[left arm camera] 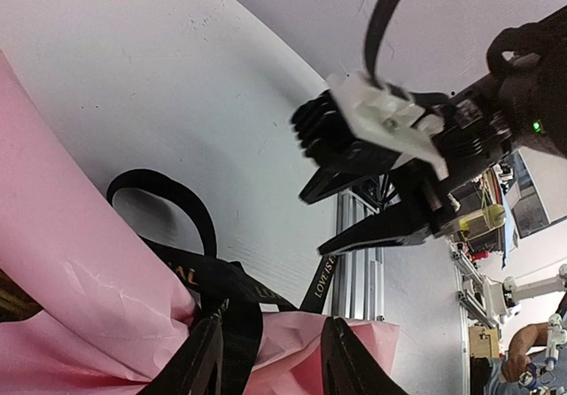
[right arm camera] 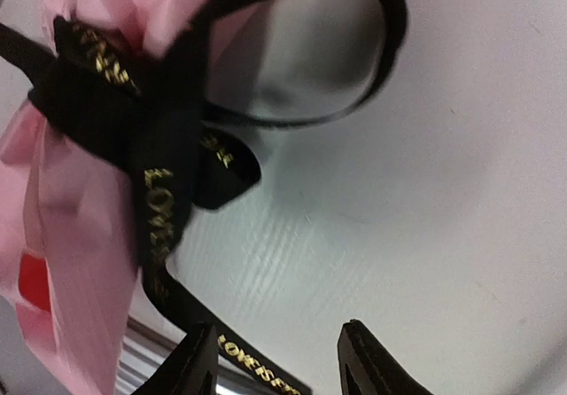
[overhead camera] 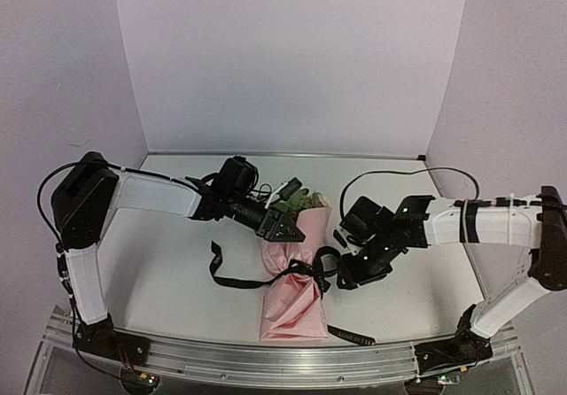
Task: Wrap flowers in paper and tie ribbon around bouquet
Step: Cross the half-tied ribbon over the folded bouquet.
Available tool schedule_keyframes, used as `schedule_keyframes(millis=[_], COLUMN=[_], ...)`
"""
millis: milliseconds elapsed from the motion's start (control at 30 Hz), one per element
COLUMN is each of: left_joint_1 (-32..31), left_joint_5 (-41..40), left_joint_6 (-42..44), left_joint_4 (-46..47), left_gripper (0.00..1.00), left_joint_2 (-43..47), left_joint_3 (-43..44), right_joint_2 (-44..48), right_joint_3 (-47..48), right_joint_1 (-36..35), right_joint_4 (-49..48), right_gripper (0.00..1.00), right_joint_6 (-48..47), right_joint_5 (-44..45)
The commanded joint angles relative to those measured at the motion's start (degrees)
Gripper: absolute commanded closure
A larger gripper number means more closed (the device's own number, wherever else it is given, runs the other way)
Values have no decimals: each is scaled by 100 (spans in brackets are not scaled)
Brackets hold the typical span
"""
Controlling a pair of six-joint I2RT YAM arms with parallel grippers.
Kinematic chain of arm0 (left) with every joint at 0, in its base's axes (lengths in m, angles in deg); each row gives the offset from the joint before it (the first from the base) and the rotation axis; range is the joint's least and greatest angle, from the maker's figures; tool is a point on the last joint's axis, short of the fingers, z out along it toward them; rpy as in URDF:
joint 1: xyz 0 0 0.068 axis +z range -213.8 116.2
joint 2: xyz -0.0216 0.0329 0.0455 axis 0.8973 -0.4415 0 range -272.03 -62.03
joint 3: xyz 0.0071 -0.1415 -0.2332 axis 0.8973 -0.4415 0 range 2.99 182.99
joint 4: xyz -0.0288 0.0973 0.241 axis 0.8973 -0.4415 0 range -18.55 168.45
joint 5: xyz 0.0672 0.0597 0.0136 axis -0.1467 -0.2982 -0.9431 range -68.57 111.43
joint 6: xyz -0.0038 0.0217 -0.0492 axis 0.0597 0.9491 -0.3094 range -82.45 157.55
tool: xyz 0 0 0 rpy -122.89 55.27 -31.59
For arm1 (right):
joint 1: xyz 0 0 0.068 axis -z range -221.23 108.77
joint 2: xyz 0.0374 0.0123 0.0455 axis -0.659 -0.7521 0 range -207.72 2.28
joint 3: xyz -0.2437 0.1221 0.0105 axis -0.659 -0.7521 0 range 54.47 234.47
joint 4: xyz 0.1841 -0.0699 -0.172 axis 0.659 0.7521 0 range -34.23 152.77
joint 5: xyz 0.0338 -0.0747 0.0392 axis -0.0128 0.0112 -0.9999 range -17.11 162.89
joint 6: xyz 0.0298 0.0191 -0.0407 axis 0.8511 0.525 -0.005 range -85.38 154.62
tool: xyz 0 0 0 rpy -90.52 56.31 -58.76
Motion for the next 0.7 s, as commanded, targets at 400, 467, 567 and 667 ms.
schedule_keyframes(millis=[400, 467, 567, 667], left_joint_1=[-12, -12, -12, -18], left_joint_5=[-268, -277, -288, -280], left_joint_6=[474, 511, 526, 526], left_joint_4=[-504, -565, -615, -626], left_gripper=[62, 62, 62, 62], left_joint_2=[617, 616, 592, 574], left_joint_3=[134, 156, 175, 195], right_joint_2=[-574, -447, -401, -538], right_joint_3=[-777, -989, -1186, -1136], right_joint_1=[13, 17, 16, 13], right_joint_4=[-2582, -2719, -3000, -3157], right_gripper=[55, 54, 52, 50], right_joint_6=[-107, -41, -11, 3], right_joint_5=[334, 328, 232, 25])
